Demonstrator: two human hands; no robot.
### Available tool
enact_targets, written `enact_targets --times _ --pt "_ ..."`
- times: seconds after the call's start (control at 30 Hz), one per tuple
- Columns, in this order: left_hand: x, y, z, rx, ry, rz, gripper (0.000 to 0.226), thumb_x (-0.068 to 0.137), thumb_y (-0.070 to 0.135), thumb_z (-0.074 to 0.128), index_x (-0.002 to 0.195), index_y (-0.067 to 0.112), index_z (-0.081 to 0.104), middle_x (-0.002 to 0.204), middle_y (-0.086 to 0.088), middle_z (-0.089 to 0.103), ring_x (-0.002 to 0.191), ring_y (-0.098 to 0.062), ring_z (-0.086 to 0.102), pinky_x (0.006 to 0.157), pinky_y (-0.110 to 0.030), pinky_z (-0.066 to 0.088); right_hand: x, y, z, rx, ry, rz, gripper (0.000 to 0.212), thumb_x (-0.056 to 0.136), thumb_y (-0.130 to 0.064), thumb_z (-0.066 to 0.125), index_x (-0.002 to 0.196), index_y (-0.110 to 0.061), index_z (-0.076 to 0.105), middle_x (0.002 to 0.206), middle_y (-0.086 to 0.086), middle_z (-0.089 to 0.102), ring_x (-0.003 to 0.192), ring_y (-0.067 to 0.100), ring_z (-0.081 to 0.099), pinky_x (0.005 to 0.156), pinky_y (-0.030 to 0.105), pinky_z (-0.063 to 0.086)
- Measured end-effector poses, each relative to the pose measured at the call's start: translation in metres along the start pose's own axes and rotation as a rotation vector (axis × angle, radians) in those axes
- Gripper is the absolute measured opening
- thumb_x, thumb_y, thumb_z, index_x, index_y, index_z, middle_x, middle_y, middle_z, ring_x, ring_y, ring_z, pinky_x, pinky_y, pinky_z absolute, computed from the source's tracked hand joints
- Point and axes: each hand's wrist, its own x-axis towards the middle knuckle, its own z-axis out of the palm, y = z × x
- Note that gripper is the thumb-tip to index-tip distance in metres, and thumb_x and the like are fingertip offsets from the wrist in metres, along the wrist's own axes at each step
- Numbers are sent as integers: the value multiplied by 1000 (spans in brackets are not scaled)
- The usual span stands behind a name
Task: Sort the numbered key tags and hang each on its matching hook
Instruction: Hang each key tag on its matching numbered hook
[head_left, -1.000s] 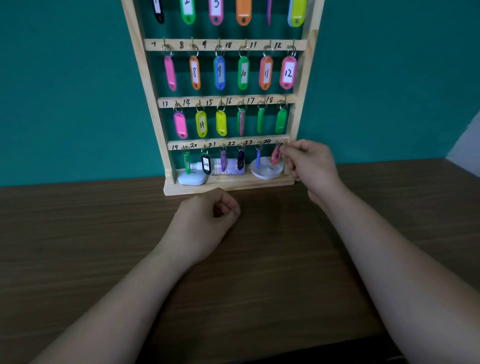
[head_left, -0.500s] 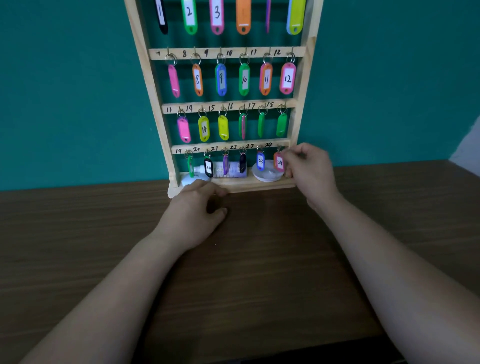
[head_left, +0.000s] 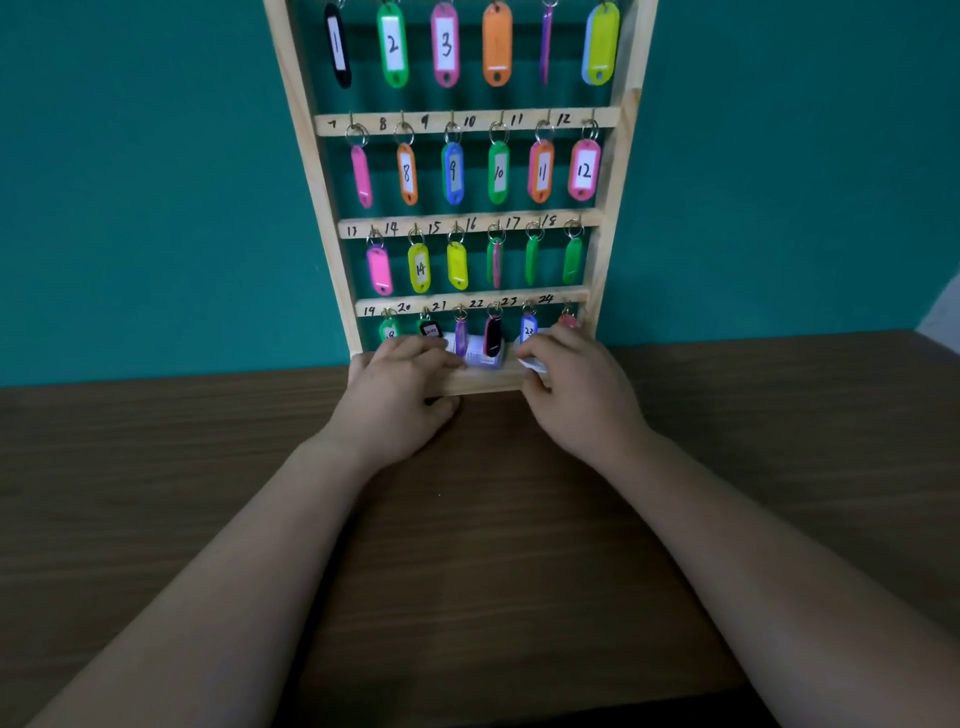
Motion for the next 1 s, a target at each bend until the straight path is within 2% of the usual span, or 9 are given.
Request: enact_targets --times 0.13,0.3,0.43,0.5,0.7,0.83,1.0 --pt "6 -6 -1 16 23 -48 55 95 48 68 147 43 52 156 13 46 148 -17 34 112 -47 29 1 0 6 -68 -59 6 38 101 -23 64 139 -23 65 129 1 62 125 24 56 111 44 46" --pt "13 -7 4 40 -30 -78 76 95 52 66 161 42 30 166 6 35 154 -24 29 119 -54 28 4 0 17 -91 -187 51 58 105 -37 57 160 -32 40 145 2 54 140 28 48 119 54 40" --pt "19 -3 11 1 -66 -106 86 93 53 68 163 42 21 166 3 33 152 -29 31 119 -57 29 6 -5 24 -119 -257 115 75 104 -47 57 166 -36 17 156 7 45 148 33 42 122 57 33" --pt "20 -3 14 -16 -65 -134 90 90 54 70 164 43 19 162 2 36 150 -31 33 118 -56 31 7 -5 24 -117 -254 119 75 104 -48 56 167 -36 17 156 8 44 149 35 40 123 58 30" --pt "20 -2 17 -59 4 -143 82 82 56 76 155 42 40 137 4 40 130 -27 39 110 -50 40 9 -5 21 -78 -274 95 64 102 -48 59 158 -32 33 147 6 52 145 33 43 121 58 28" --pt "17 2 17 -53 -5 -149 77 85 51 75 152 38 41 140 3 41 133 -27 39 110 -52 42 9 -5 20 -53 -287 75 64 101 -48 62 156 -32 34 144 5 53 143 32 44 119 57 30" --pt "13 6 17 -73 2 -137 66 90 38 74 146 29 41 137 0 48 128 -30 45 106 -55 46 7 1 20 24 -234 65 62 97 -39 70 150 -35 37 139 1 52 136 27 47 108 48 41"
